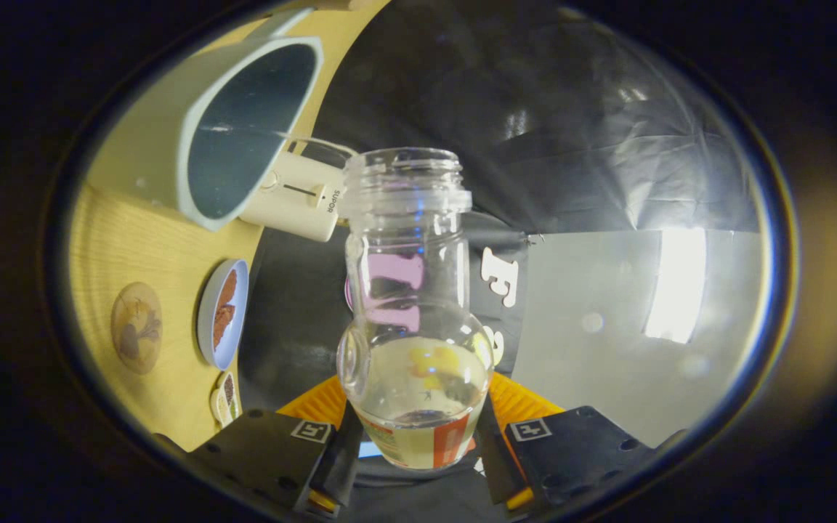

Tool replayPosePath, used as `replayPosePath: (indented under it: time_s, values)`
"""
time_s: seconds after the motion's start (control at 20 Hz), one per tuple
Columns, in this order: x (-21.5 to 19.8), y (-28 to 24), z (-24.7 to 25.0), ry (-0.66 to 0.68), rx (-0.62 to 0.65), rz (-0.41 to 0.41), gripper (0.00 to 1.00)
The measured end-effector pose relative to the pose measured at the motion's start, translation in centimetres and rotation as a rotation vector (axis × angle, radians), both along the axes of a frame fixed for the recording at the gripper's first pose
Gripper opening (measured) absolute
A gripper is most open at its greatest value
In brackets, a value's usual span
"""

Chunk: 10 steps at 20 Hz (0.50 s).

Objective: Take the bottle from table, then pour the juice into the cup, finally place the bottle on the coaster

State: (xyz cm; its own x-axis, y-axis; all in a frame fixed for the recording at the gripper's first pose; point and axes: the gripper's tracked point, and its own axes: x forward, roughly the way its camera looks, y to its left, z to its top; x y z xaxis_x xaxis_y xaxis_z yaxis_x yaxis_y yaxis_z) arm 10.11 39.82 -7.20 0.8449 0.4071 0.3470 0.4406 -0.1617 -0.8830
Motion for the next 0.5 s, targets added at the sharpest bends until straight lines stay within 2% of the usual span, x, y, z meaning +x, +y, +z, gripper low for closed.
replayPosePath:
  time_s: [0.5]
  values:
    - [0.17,0.23,-0.22,0.006,-0.006,0.014,0.73]
